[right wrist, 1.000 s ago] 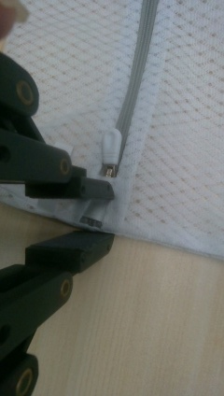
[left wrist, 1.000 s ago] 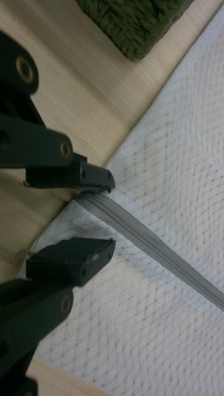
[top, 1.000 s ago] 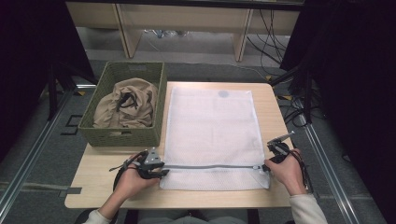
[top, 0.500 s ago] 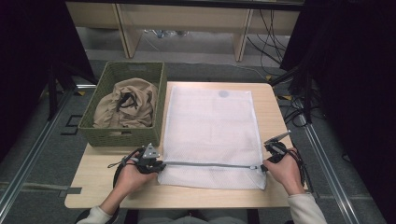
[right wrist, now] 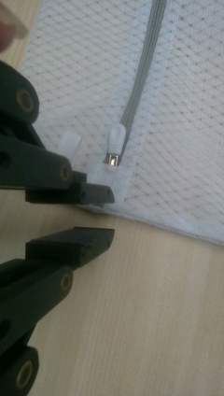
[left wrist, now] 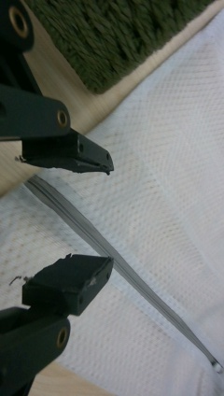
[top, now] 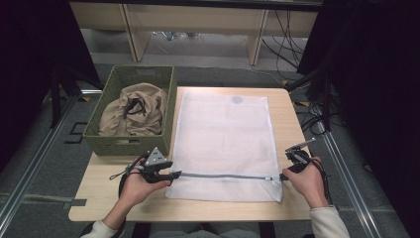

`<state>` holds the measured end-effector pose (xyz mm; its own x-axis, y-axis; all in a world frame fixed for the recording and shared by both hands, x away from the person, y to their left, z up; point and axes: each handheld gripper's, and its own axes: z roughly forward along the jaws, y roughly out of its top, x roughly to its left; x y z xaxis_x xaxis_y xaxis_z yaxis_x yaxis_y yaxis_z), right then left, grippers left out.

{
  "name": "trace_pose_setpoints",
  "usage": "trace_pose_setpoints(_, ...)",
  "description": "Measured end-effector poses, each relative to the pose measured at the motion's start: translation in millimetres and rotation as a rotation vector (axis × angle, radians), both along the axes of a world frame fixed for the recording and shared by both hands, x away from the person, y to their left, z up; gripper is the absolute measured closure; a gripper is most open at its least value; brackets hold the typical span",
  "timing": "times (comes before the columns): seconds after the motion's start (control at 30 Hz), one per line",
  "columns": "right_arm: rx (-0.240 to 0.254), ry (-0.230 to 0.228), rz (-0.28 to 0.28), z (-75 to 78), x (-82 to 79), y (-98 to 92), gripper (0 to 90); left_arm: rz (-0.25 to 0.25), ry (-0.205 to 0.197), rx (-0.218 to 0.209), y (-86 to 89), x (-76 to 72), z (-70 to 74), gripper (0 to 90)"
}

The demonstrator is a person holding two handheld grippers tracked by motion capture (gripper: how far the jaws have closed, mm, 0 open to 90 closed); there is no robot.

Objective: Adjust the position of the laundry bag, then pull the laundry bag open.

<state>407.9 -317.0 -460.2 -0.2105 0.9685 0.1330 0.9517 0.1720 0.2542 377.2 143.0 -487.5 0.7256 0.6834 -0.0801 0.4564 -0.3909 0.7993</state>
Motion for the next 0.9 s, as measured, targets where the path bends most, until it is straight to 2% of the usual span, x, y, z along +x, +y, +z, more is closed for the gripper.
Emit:
trace_pose_setpoints(0.03, -0.002, 0.006, -0.012, 0.4, -0.6, 0.7, 76.9, -0.005, -0.013, 0.016, 0.1, 0.6, 0.3, 44.5)
trace_pose_setpoints(0.07, -0.003, 0.033, -0.03, 2.2, -1.2, 1.9, 76.0, -0.008, -0.004, 0.008, -0.3, 0.5, 0.3, 42.9)
trace_pose_setpoints(0.1, -0.002, 0.044, -0.06, 3.6, -2.1, 4.3, 75.3, -0.006, -0.014, 0.01, -0.6, 0.5, -0.2, 41.8)
trace_pose_setpoints(0.13, -0.007, 0.005, 0.004, 1.7, -0.4, 0.0, 74.6, 0.002, -0.018, 0.012, -0.8, 0.1, -0.4, 40.6)
trace_pose_setpoints(0.2, -0.009, 0.004, -0.008, 2.9, -0.2, 1.2, 73.1, -0.008, -0.015, 0.003, 0.3, 0.4, 0.4, 40.5)
trace_pose_setpoints(0.23, 0.0, 0.028, -0.048, 5.9, -1.5, 4.9, 72.2, 0.009, -0.019, -0.038, -2.7, -0.5, -0.8, 40.2)
trace_pose_setpoints(0.27, -0.014, 0.016, -0.034, 5.8, -0.7, 3.9, 71.4, 0.011, -0.007, -0.049, -3.8, -1.2, -0.9, 39.9)
trace_pose_setpoints(0.3, -0.021, 0.013, -0.023, 5.6, 0.0, 3.3, 71.2, 0.01, -0.01, -0.049, -4.9, -1.3, -1.0, 39.7)
trace_pose_setpoints(0.33, -0.012, 0.029, -0.043, 6.8, -0.4, 5.2, 70.8, 0.008, -0.01, -0.027, -4.9, -1.4, -0.4, 39.6)
trace_pose_setpoints(0.37, -0.004, 0.05, -0.064, 8.1, -0.6, 6.8, 70.4, -0.007, -0.014, -0.036, -6.6, -0.9, -0.6, 39.4)
trace_pose_setpoints(0.43, -0.016, -0.003, 0.021, 3.8, 2.2, 0.5, 69.9, -0.008, 0.009, -0.054, -10.3, -0.7, -1.0, 39.6)
trace_pose_setpoints(0.47, -0.009, -0.001, 0.007, 4.0, 1.7, 0.9, 69.7, -0.022, -0.001, -0.038, -11.2, 0.7, -1.0, 39.6)
trace_pose_setpoints(0.5, -0.003, 0.038, -0.015, 5.3, 1.8, 1.8, 69.3, -0.011, -0.004, -0.047, -14.4, 0.9, -2.1, 40.2)
trace_pose_setpoints(0.53, -0.003, 0.038, -0.015, 5.3, 1.8, 1.8, 69.3, -0.024, -0.011, -0.037, -15.6, 1.7, -1.8, 40.2)
trace_pose_setpoints(0.57, -0.009, 0.006, 0.016, 3.5, 3.1, -0.6, 69.2, -0.03, -0.012, -0.037, -17.2, 2.2, -1.8, 40.8)
trace_pose_setpoints(0.6, 0.005, 0.038, -0.035, 5.3, 2.1, 3.2, 68.9, -0.028, 0.008, -0.046, -18.9, 2.4, -2.0, 41.1)
trace_pose_setpoints(0.63, 0.0, 0.002, 0.015, 3.9, 3.9, -1.1, 68.8, -0.039, 0.001, -0.031, -19.1, 3.6, -1.8, 41.8)
trace_pose_setpoints(0.67, 0.0, 0.009, 0.016, 4.4, 4.5, -1.2, 68.4, -0.044, 0.004, -0.052, -21.3, 3.9, -1.7, 42.7)
trace_pose_setpoints(0.7, -0.005, 0.015, 0.007, 5.0, 4.8, -0.7, 68.4, -0.031, -0.001, -0.044, -22.5, 3.5, -1.8, 43.1)
trace_pose_setpoints(0.73, 0.005, 0.001, 0.02, 4.3, 5.4, -1.6, 68.3, -0.05, -0.003, -0.032, -22.6, 4.2, -1.0, 43.3)
trace_pose_setpoints(0.77, -0.001, 0.013, 0.007, 5.3, 5.1, -0.2, 68.2, -0.048, -0.005, -0.058, -25.3, 4.3, -1.4, 43.5)
trace_pose_setpoints(0.8, 0.004, 0.045, -0.016, 6.2, 5.4, 2.2, 68.0, -0.045, 0.007, -0.057, -26.6, 3.8, -1.8, 43.7)
trace_pose_setpoints(0.83, 0.004, 0.045, -0.016, 6.2, 5.4, 2.2, 68.0, -0.057, 0.006, -0.043, -26.3, 3.8, -1.3, 43.7)
trace_pose_setpoints(0.87, 0.001, 0.019, 0.014, 4.3, 6.8, 0.3, 67.9, -0.054, 0.007, -0.054, -27.6, 2.9, -1.9, 43.7)
trace_pose_setpoints(0.9, -0.002, 0.037, 0.007, 4.8, 7.7, 1.0, 67.9, -0.062, -0.002, -0.04, -27.3, 2.9, -1.6, 43.5)
